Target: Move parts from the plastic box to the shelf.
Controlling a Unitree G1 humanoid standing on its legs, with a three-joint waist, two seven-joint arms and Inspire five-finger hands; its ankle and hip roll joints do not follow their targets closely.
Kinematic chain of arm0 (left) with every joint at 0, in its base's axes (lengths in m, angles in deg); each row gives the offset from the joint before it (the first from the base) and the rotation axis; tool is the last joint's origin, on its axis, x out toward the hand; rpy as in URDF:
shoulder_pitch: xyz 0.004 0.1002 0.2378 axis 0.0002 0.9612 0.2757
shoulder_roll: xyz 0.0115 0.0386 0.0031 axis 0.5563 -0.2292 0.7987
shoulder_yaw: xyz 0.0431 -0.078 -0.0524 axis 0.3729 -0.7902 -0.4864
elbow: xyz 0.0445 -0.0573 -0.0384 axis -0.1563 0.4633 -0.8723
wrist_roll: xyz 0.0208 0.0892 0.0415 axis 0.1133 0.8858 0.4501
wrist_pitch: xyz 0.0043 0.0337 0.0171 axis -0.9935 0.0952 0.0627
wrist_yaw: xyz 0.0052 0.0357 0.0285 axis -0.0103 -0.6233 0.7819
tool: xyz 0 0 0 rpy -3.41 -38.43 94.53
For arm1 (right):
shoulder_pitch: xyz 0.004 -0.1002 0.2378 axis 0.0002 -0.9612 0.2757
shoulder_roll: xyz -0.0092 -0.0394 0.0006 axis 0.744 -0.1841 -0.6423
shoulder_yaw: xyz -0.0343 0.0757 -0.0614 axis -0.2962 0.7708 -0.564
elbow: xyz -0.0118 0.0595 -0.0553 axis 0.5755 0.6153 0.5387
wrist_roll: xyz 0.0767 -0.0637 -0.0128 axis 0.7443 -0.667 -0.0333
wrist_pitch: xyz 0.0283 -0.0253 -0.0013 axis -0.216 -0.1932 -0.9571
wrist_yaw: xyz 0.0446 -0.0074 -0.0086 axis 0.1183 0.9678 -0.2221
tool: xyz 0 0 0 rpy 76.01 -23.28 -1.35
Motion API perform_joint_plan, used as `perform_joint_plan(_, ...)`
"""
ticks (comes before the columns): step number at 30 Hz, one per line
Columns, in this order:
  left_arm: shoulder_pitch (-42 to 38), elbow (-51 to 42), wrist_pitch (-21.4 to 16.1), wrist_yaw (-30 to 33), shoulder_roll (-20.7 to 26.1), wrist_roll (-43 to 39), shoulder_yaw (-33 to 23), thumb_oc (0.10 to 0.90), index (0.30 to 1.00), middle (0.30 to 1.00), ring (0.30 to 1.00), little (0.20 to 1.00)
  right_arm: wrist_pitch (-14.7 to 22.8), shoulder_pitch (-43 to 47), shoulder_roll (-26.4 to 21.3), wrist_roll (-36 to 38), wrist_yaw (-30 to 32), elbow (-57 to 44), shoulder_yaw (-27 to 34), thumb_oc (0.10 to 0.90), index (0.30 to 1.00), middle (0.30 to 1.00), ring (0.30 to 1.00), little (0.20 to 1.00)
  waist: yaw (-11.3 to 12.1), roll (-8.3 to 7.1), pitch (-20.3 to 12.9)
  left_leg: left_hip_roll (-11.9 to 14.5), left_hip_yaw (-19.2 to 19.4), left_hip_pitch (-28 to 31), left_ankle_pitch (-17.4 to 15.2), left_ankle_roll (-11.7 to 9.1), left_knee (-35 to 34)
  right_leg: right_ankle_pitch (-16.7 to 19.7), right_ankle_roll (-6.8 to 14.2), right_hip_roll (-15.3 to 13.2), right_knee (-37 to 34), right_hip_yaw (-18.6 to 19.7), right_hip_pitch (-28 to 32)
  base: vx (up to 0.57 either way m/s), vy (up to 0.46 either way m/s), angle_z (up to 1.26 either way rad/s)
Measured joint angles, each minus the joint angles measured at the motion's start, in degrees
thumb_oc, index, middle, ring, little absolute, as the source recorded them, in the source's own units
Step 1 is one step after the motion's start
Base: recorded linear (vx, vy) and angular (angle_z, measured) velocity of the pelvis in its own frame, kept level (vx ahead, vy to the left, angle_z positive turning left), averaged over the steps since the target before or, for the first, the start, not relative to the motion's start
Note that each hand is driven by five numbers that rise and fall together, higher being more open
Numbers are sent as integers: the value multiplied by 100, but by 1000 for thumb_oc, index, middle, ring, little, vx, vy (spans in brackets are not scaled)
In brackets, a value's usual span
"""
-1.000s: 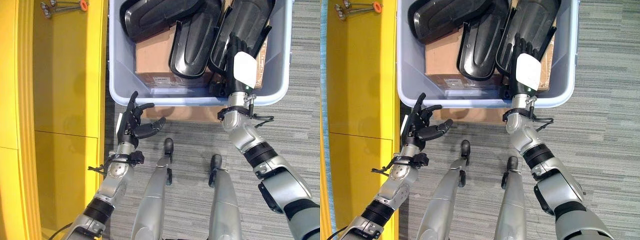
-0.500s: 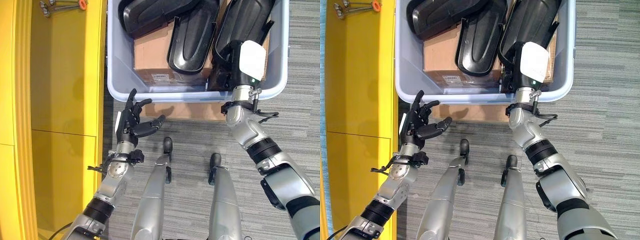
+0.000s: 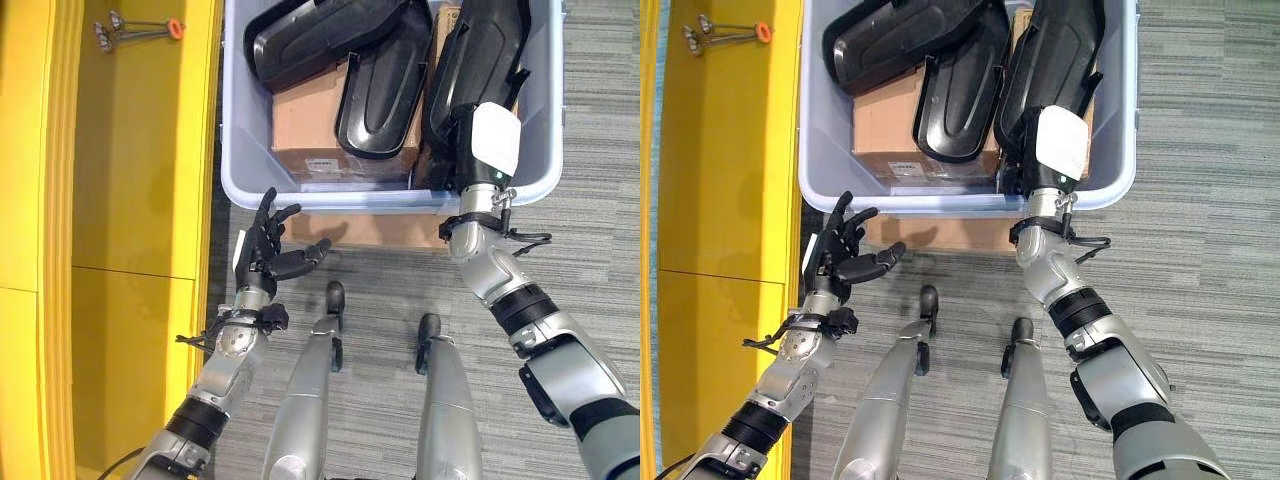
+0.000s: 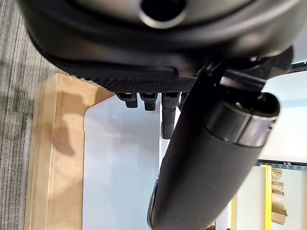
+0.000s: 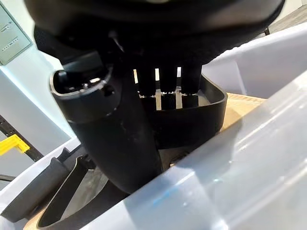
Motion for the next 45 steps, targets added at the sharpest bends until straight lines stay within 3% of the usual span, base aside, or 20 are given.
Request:
perform_joint_plan(7, 347, 347, 284, -10, -7, -7, 59, 900, 1000, 1000, 1000, 1000, -32, -287, 15, 66, -238, -85, -42, 400, 300, 300, 300, 300, 15, -19, -6, 32, -95, 633, 91, -76, -384, 24, -14, 22, -346, -159, 663, 27, -15, 4)
perform_joint_plan(13, 698, 446, 505, -136, -6, -10, 71, 900, 1000, 1000, 1000, 1000, -25, -626, -62, 69, -475, -418, -42, 400, 300, 300, 300, 300, 60, -170, -6, 110, -147, 1237, 246, -118, -957, 105, -51, 103, -762, -278, 1205, 35, -9, 1)
perform_joint_plan(21, 757, 468, 528, -300, -16, -8, 10, 900, 1000, 1000, 1000, 1000, 69, -862, -195, 67, -709, -958, -29, 400, 300, 300, 300, 300, 3, -323, -78, 259, -51, 2212, 288, -132, -1509, 263, -30, 248, -1491, -299, 2202, 62, -10, -10)
perform_joint_plan(24, 657, 467, 535, -386, -11, -7, -43, 900, 1000, 1000, 1000, 1000, 149, -882, -277, 66, -715, -1175, 61, 400, 300, 300, 300, 300, -3, -433, -215, 294, -34, 2268, 306, -145, -1624, 301, -33, 278, -1615, -305, 2249, 50, -7, -5)
perform_joint_plan(37, 1010, 456, 799, -618, -41, 20, -428, 900, 1000, 1000, 1000, 1000, 396, -1279, -466, 74, -1210, -1973, 354, 400, 300, 300, 300, 300, -64, -433, -386, 316, 88, 3422, 271, -79, -2237, 579, 88, 309, -2776, -366, 3628, 59, -2, -3)
perform_joint_plan(45, 1176, 403, 879, -621, -55, 43, -711, 900, 1000, 1000, 1000, 1000, 492, -1304, -501, 73, -1541, -2194, 450, 400, 300, 300, 300, 300, -72, -407, -541, 326, 154, 3893, 262, -66, -2444, 631, 100, 326, -3096, -374, 4147, 19, -69, -2)
